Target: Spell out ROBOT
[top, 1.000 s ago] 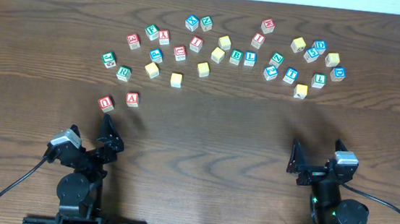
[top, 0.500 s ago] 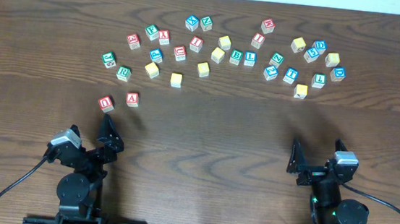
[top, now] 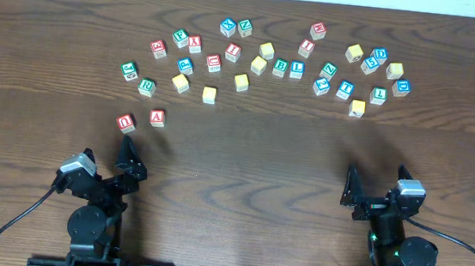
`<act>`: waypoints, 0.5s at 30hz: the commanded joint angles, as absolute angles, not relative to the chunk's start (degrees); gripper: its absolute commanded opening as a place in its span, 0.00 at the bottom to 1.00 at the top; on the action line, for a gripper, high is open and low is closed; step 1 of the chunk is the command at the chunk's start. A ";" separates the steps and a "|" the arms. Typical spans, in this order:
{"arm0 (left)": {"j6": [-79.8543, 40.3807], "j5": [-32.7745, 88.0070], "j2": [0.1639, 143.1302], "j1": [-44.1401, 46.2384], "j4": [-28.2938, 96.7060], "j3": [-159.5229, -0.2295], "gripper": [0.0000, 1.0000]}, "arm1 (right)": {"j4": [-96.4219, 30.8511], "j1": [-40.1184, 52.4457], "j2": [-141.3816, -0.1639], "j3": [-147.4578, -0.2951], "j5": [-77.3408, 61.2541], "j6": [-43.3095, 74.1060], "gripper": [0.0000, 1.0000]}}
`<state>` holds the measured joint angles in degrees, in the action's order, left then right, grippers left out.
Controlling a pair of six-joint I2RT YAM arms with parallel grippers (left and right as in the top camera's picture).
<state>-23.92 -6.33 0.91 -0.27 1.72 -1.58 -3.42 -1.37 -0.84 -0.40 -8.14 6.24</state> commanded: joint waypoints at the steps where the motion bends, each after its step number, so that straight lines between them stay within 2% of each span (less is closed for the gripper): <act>1: -22.98 -6.83 1.02 -0.58 3.36 -0.27 0.93 | -3.57 -1.74 -0.64 -0.32 -8.51 5.69 0.99; 15: -20.58 -3.29 1.02 -0.58 1.21 -0.45 0.93 | -3.57 -1.74 -0.64 -0.32 -8.51 5.69 0.99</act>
